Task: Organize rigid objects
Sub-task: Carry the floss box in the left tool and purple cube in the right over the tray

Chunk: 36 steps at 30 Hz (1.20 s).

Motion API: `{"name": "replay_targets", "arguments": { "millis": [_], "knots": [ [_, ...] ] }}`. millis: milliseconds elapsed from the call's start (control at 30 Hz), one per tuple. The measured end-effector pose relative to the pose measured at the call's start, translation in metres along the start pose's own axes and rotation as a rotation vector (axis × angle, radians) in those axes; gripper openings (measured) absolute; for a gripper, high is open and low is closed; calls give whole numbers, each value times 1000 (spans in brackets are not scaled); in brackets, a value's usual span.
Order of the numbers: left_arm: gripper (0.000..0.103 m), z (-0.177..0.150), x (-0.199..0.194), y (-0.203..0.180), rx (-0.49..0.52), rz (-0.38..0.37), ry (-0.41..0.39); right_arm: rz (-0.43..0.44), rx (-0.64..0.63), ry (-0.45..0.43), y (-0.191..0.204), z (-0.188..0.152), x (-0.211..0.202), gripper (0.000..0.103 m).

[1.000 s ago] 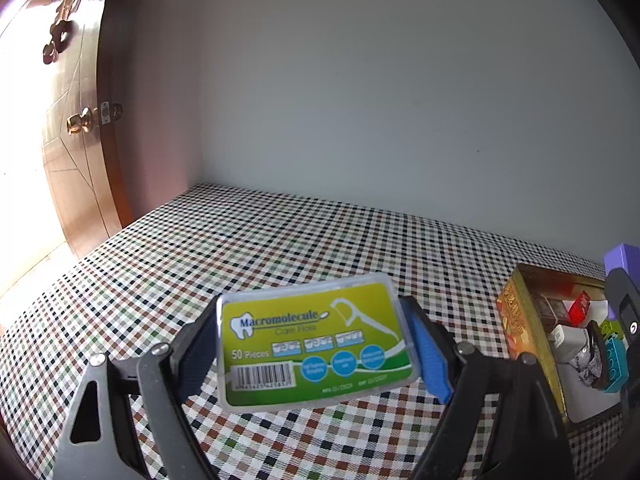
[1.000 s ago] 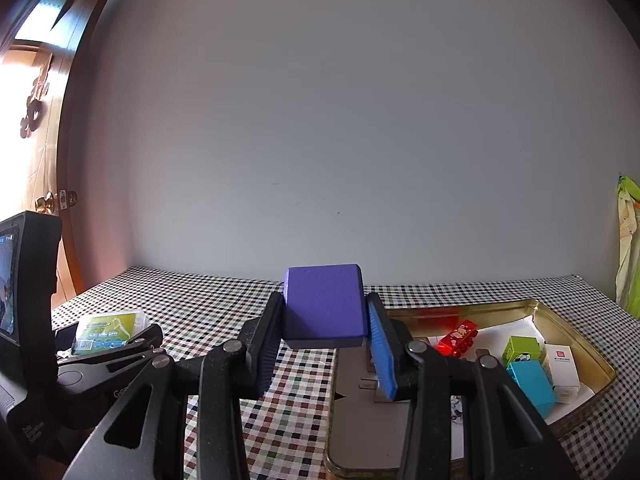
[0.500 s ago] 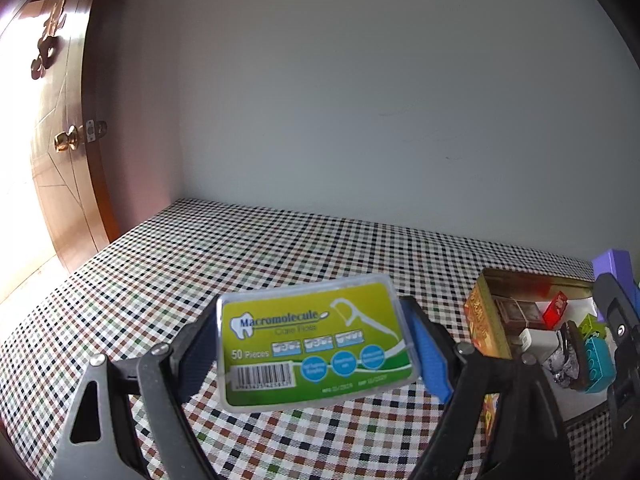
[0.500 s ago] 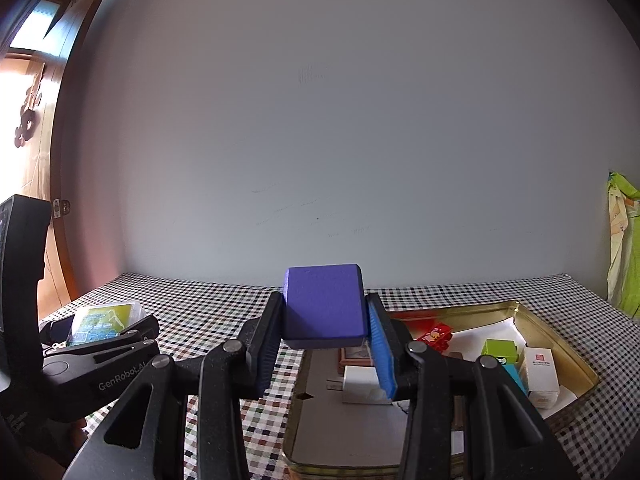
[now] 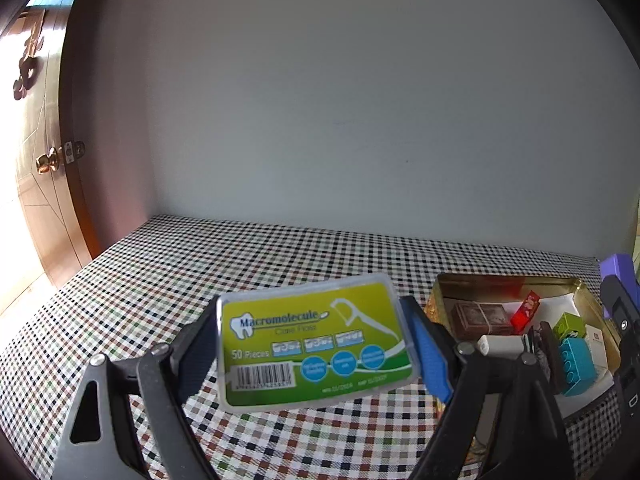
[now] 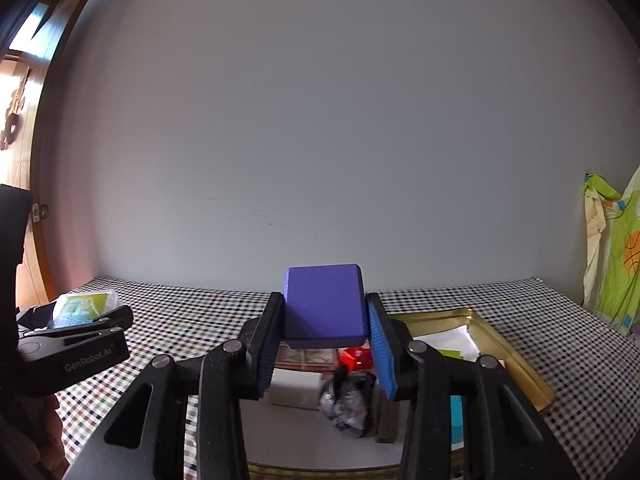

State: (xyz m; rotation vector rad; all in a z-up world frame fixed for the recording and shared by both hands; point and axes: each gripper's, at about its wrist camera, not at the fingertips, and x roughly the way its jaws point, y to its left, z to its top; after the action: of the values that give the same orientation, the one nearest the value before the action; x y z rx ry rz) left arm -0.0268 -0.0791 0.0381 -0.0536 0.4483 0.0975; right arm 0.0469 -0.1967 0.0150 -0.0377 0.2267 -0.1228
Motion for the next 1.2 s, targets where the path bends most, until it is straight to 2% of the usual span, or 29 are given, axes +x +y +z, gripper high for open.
{"name": "replay_targets", "arguments": {
  "millis": [333, 600, 867, 1200],
  "knots": [
    [85, -1, -6, -32, 26, -78, -4, -103, 24, -17, -53, 1, -2, 43],
    [85, -1, -9, -69, 83, -124, -9, -186, 40, -22, -93, 3, 1, 43],
    [85, -6, -6, -114, 138, -170, 9, -217, 17, -23, -107, 6, 12, 43],
    [85, -12, 7, -147, 171, -191, 42, -244, 2, -21, -118, 8, 25, 43]
  ]
}}
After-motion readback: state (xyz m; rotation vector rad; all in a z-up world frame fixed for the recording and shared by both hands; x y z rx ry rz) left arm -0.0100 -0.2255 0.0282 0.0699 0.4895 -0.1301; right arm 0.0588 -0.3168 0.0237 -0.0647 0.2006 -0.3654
